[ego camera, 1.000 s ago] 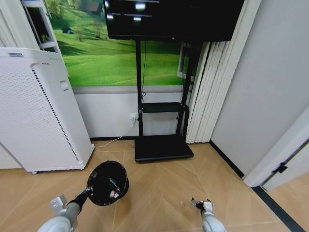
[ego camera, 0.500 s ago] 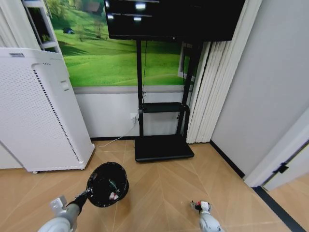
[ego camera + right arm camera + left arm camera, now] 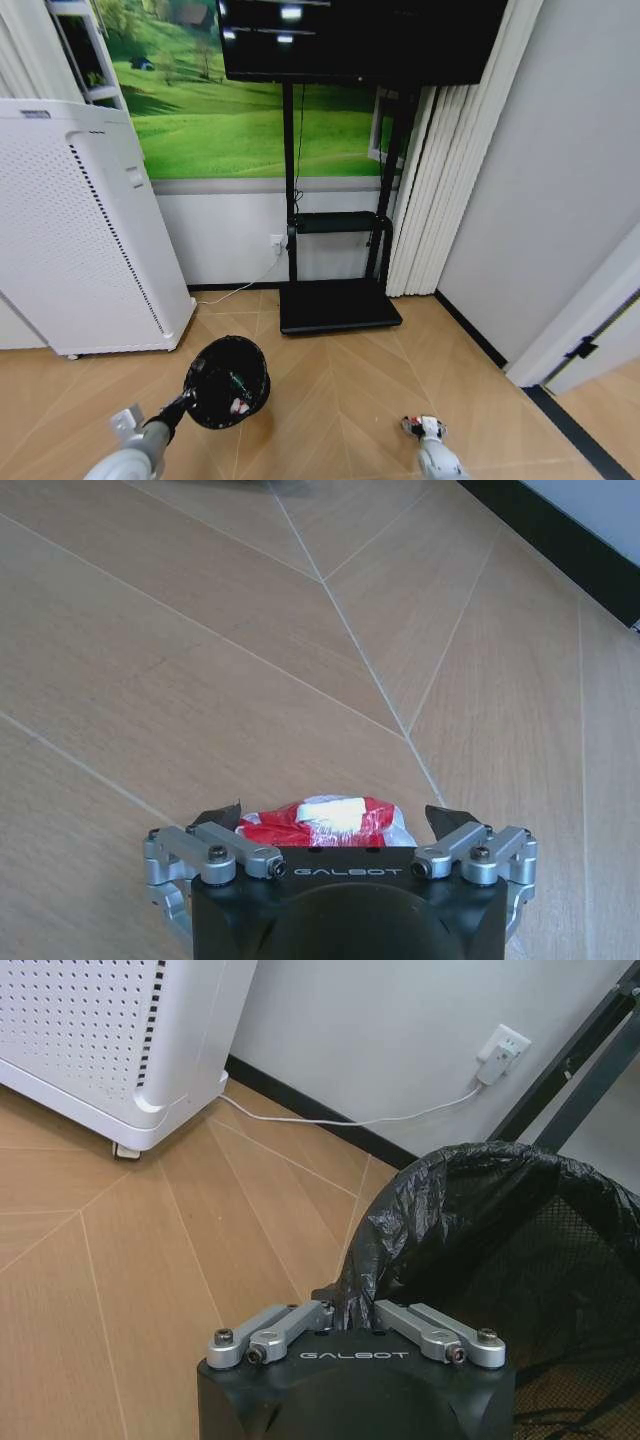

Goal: Pick up the trash bin and place the garbage on the floor into it.

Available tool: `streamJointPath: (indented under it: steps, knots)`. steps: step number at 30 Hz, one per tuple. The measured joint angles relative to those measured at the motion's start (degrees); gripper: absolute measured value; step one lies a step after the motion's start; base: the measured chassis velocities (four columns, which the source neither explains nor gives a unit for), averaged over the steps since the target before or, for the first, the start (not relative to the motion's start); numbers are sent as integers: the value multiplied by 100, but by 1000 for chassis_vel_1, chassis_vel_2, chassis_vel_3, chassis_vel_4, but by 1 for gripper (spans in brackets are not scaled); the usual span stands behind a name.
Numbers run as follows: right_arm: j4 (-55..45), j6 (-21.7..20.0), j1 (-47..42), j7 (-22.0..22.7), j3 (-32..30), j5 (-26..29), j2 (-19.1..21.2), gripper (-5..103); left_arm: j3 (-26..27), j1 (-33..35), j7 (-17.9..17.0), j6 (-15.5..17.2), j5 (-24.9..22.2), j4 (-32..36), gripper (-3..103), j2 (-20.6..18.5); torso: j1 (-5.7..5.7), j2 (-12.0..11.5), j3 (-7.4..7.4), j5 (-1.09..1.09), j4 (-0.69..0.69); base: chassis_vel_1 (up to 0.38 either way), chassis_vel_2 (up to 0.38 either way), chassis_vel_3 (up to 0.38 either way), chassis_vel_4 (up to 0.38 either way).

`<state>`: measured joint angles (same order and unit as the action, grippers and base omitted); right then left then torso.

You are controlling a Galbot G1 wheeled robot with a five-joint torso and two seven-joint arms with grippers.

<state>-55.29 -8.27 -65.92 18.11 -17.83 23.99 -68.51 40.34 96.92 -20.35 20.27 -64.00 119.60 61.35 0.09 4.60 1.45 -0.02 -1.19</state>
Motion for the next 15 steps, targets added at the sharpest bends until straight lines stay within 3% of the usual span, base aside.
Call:
streamJointPath:
  steps: [2,7,9,11,15]
  knots:
    - [-1,8,-16,-8,-6,-1,-7,103,0,-15,-3,-8,-5,-12,3,-2,0,0,0,-2,0,0,0,0,0]
    - [-33,18,-55,58,-8,65,-153,84,-4,-38,-7,-73,-8,-34,3,8,-1,2,-2,-8,-2,0,0,0,0]
    - [-46,14,-63,74,-8,98,-180,84,5,-37,-8,-74,-8,-36,3,7,-1,2,-2,-7,-3,0,0,0,0]
    - [-61,-13,-70,95,-7,161,-219,74,35,-38,-10,-76,-9,-42,3,5,-2,3,-2,-7,0,0,0,0,0]
    - [-56,-15,-74,101,-6,186,-263,70,54,-39,-12,-77,-13,-48,3,7,-1,2,-1,-5,0,0,0,0,0]
